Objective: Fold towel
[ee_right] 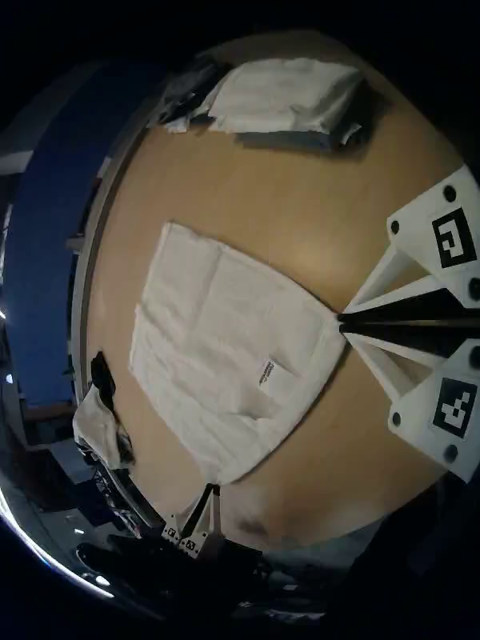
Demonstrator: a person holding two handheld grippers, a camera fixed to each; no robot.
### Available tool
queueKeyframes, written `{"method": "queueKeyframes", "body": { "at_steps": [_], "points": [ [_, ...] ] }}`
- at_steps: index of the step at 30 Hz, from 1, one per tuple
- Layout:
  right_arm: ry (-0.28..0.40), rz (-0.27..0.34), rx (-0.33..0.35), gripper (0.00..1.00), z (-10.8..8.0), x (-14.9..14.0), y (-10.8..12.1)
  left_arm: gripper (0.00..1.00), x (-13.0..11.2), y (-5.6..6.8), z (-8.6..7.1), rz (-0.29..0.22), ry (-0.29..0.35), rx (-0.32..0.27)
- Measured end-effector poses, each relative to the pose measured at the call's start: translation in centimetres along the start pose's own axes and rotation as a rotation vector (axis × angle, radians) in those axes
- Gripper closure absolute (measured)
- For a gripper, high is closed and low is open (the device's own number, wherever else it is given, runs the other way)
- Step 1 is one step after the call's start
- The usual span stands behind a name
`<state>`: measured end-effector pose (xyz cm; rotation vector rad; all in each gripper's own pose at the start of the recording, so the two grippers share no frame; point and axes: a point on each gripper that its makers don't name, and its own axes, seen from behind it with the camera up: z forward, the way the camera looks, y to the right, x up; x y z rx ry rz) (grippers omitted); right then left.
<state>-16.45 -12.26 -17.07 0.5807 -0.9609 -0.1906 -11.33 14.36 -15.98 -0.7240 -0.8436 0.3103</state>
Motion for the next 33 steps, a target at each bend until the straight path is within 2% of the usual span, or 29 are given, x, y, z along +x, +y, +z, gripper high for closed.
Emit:
{"method": "queueKeyframes", "body": {
  "at_steps": [13, 33],
  "points": [
    [0.043, 0.003, -0.001, 0.99, -2.2, 2.0, 0.0, 0.98, 1.7, -0.2, -2.2, -0.036, 0.025, 0.008],
    [0.094, 0.013, 0.003, 0.99, -6.7, 4.8, -0.5, 0.99, 5.0, -0.1, -7.5, -0.121, 0.064, 0.039]
  ]
}}
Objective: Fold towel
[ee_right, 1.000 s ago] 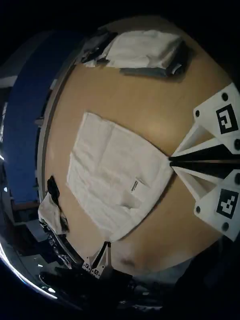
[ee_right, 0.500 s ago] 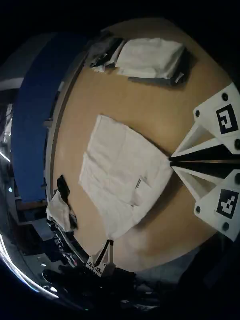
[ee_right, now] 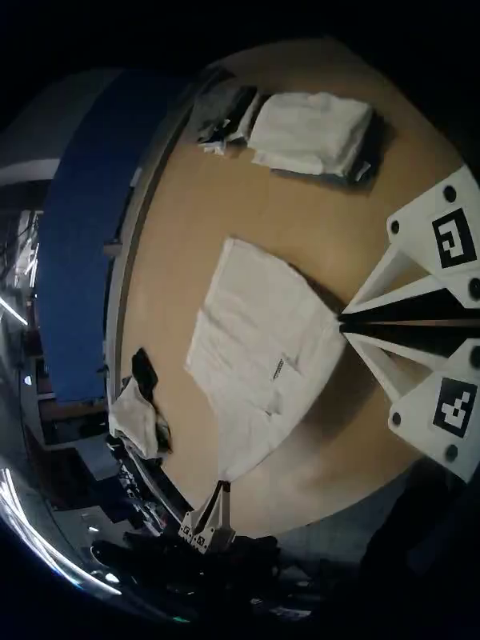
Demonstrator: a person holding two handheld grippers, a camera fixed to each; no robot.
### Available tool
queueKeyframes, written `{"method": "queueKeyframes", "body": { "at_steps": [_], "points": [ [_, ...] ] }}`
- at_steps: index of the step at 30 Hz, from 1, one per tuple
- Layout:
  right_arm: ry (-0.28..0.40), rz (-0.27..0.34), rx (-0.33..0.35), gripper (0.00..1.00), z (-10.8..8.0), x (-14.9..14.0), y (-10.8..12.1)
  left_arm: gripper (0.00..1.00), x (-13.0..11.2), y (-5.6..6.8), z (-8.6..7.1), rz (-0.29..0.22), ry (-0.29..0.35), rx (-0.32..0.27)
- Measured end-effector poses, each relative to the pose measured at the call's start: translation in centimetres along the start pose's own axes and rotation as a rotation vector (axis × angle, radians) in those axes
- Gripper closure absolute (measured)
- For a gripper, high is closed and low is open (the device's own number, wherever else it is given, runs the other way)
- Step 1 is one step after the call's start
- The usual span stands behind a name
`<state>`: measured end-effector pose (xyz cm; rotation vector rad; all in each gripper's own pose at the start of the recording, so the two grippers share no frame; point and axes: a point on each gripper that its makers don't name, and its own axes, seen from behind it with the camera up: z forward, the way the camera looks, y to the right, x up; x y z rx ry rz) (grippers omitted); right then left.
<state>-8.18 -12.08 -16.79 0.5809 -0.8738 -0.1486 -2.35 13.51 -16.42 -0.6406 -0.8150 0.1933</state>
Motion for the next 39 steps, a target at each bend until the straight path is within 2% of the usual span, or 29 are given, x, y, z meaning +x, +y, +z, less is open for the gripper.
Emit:
{"method": "queueKeyframes", "body": {
  "at_steps": [8, 20, 30, 39],
  "points": [
    [0.006, -0.013, 0.006, 0.99, -1.4, 1.0, -0.2, 0.99, 0.8, 0.2, -1.6, -0.020, 0.006, 0.006],
    [0.015, -0.015, 0.005, 0.99, -2.8, 2.1, -0.3, 0.99, 2.1, 0.5, -3.1, -0.019, 0.019, 0.005],
    [0.013, -0.011, 0.002, 0.99, -2.4, 1.9, -0.1, 0.99, 1.8, 0.3, -2.8, -0.035, 0.012, 0.004],
    [0.014, 0.001, -0.010, 0.99, -1.1, 2.5, 0.6, 0.99, 2.5, -0.8, -1.4, -0.057, 0.005, 0.027]
  ]
}}
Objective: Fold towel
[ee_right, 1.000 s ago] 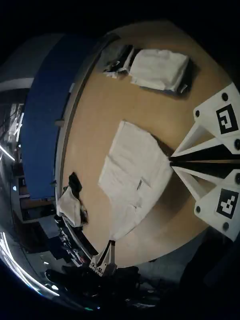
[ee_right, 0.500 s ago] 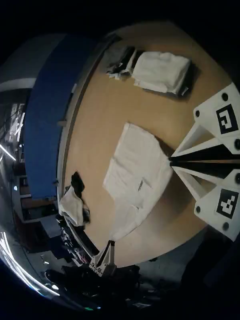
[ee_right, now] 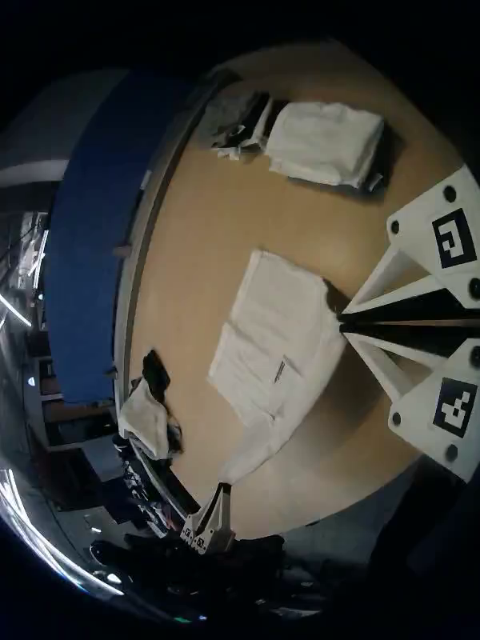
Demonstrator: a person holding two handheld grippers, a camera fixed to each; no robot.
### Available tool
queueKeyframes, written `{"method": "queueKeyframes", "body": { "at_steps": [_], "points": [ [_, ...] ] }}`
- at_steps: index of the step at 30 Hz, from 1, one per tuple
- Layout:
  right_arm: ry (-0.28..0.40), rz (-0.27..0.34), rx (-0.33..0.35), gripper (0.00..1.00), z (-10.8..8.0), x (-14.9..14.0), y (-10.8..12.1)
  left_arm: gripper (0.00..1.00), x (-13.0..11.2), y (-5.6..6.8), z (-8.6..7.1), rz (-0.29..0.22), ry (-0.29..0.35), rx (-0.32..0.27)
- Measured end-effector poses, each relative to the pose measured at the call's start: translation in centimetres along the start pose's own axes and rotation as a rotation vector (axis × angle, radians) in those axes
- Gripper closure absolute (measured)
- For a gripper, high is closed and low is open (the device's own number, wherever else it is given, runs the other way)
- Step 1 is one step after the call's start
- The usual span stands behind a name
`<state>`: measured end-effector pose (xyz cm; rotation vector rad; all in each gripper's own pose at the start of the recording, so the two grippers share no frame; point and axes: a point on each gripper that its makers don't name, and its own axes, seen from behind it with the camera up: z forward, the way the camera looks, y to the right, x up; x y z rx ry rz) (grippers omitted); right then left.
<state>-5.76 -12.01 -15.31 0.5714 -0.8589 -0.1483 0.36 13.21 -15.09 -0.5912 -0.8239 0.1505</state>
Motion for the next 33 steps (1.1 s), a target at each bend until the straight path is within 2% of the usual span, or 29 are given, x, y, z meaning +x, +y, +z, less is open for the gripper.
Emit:
{"method": "queueKeyframes", "body": {
  "at_steps": [11, 21, 33],
  "points": [
    [-0.001, 0.018, -0.033, 0.99, 2.6, 1.1, 2.2, 0.99, 2.5, -1.6, 3.0, -0.036, 0.023, 0.021],
    [0.000, 0.042, -0.039, 0.99, 5.6, 2.9, 4.1, 0.99, 4.0, -3.5, 5.7, -0.082, 0.017, 0.036],
    [-0.007, 0.056, -0.051, 0.99, 8.6, 4.7, 6.0, 0.99, 5.6, -5.4, 9.0, -0.065, 0.018, 0.045]
  ]
}}
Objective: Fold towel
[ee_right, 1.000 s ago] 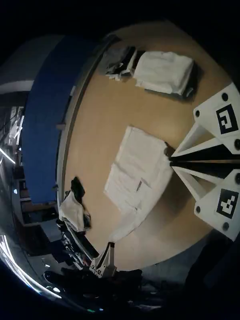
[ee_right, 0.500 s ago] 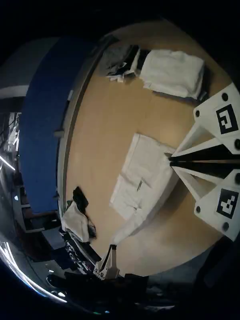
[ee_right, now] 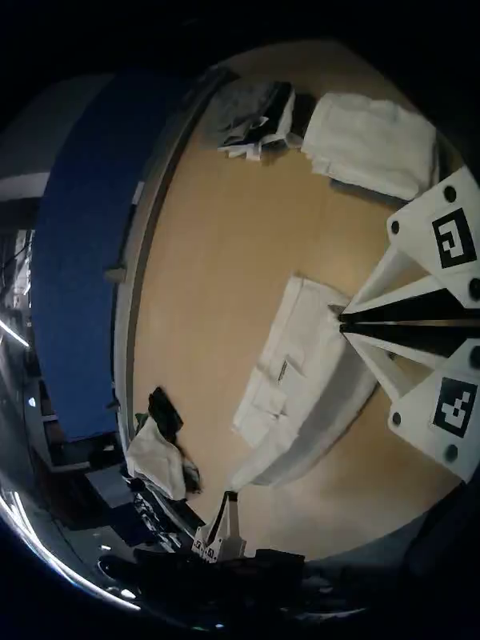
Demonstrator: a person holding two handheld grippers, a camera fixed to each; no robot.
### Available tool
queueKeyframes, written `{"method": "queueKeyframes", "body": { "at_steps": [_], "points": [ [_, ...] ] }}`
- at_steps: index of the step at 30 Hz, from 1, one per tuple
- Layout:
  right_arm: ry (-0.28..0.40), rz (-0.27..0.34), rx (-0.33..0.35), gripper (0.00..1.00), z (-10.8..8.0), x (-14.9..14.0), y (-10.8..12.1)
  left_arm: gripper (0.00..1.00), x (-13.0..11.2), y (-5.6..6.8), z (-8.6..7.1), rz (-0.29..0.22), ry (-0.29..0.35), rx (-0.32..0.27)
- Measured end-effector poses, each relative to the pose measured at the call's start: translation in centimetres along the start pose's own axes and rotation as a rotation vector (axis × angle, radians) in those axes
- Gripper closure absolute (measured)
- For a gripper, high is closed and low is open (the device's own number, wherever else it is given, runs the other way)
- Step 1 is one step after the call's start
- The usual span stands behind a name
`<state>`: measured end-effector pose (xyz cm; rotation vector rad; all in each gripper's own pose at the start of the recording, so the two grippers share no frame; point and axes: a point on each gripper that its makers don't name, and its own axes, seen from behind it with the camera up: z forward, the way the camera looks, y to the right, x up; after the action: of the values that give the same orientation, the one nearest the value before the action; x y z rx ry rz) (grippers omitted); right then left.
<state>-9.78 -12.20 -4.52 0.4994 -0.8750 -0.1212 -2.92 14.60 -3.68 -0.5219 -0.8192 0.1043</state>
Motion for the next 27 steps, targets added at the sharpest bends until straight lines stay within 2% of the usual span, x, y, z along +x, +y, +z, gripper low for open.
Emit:
{"method": "queueKeyframes", "body": {
  "at_steps": [9, 15, 27],
  "points": [
    [-0.011, 0.021, -0.001, 0.99, 1.6, 0.5, 0.9, 0.99, 0.9, -0.8, 2.0, -0.019, 0.018, -0.013],
    [-0.024, 0.036, 0.005, 0.99, 2.8, 0.4, 1.0, 0.99, 0.3, -1.5, 3.2, -0.020, 0.002, 0.004],
    [-0.045, 0.047, -0.019, 0.96, 4.6, -0.2, 1.8, 0.99, -0.8, -1.9, 5.2, -0.047, -0.014, 0.011]
  ]
}}
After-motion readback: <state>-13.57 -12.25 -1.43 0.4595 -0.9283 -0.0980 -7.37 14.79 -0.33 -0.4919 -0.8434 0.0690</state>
